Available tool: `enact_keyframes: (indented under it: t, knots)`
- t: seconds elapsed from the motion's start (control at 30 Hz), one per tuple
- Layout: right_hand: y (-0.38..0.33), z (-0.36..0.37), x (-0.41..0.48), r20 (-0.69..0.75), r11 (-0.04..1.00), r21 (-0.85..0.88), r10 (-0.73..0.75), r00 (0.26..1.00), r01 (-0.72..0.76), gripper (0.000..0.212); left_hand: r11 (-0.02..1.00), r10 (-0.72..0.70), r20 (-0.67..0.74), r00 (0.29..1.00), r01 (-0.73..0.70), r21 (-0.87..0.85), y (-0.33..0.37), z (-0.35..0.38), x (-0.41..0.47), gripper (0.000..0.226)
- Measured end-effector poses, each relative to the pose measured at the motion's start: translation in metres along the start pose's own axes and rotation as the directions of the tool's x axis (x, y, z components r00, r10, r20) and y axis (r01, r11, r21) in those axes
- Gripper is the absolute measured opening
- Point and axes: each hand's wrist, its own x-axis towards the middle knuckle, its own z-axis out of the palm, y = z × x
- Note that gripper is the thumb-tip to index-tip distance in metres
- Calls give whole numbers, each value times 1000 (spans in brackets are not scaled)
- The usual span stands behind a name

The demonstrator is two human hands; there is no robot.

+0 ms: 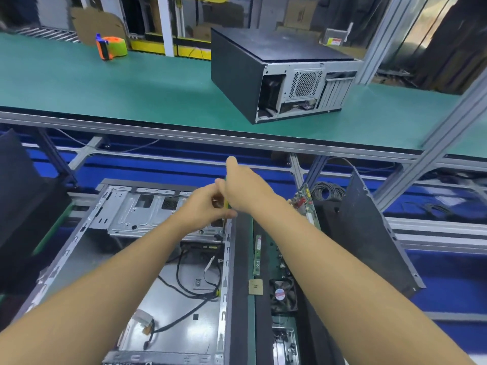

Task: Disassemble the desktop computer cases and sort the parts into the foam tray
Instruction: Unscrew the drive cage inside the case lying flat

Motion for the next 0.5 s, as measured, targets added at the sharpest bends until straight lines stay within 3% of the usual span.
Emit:
enact_keyframes:
  t: [0.1,0.23,0.33,0.43,0.5]
  knots:
    - [3,-9,2,99,997,10,-71,993,70,15,983,41,101,994,-22,-184,2,-13,-7,21]
    - [8,-13,4,160,990,92,-124,979,110,27,963,-10,4,1000,10,-268,0,-8,-11,27]
    - [8,-3,1,126,985,142,-113,986,95,18,970,-18,-25,1000,11,-241,1,-2,-13,28]
    - [5,3,-2,-2,1000,8,-5,1000,5,48,996,21,14,1000,-19,-91,3,4,-12,11]
    - [1,6,-2,-61,994,-82,68,996,-73,54,998,58,-16,998,-59,-29,4,7,-10,13]
